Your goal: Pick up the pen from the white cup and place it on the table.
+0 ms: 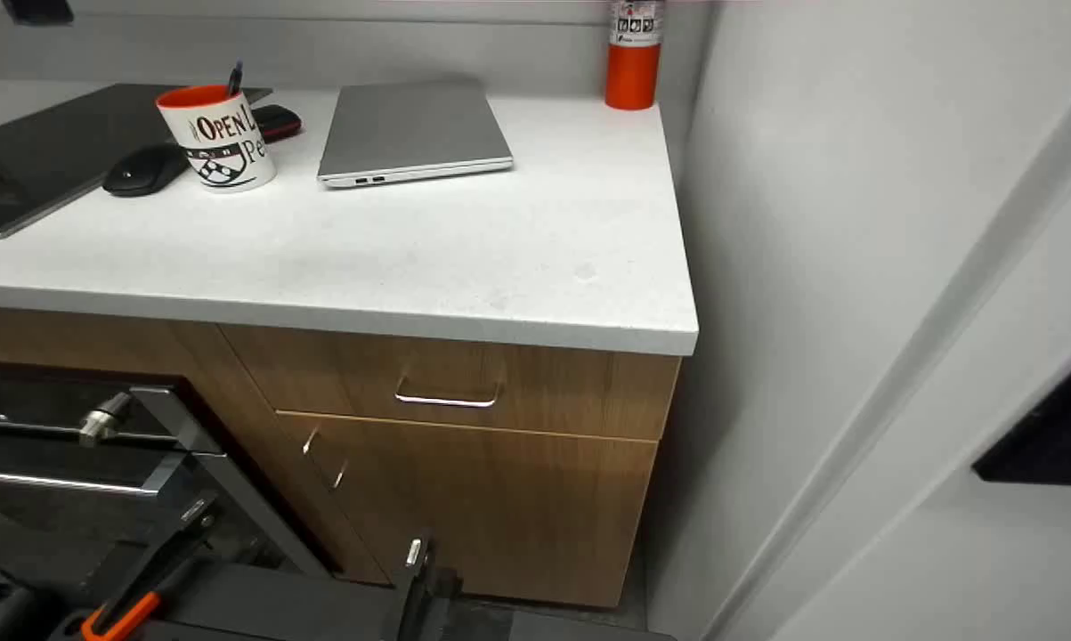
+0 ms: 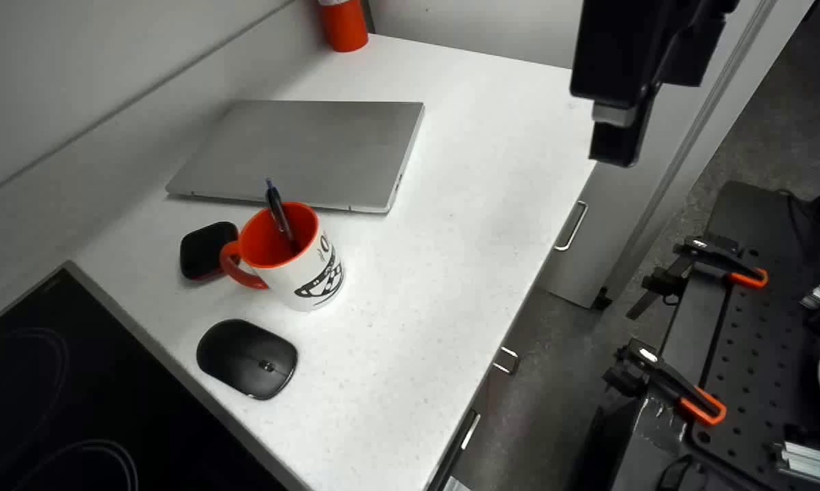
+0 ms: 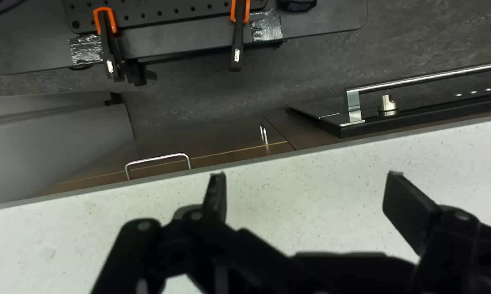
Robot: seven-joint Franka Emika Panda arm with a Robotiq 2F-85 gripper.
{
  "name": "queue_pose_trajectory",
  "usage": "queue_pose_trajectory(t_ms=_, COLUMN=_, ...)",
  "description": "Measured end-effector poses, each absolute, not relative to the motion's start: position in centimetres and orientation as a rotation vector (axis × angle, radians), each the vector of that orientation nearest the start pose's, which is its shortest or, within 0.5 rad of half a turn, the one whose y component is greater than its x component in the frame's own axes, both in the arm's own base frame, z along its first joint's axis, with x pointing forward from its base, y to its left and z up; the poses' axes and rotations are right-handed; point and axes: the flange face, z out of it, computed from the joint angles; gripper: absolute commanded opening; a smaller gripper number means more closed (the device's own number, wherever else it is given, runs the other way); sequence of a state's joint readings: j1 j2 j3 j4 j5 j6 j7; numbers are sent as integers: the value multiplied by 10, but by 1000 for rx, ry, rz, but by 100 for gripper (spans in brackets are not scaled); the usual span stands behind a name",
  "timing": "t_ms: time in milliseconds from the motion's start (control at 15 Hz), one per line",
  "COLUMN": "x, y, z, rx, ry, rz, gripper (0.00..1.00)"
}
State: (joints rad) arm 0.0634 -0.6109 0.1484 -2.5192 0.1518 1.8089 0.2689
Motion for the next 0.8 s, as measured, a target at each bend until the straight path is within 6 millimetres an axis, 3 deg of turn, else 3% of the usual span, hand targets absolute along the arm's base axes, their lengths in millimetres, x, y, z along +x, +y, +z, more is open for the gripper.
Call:
queue_pose_trajectory(t_ms=533, x=348, y=88, z=474, rx=-3089, ry=152, rz=133, gripper=100)
queue_pose_trajectory(t_ms=800, x=385, y=78, z=476, rx=-2991, ry=27, rz=-148, gripper=100)
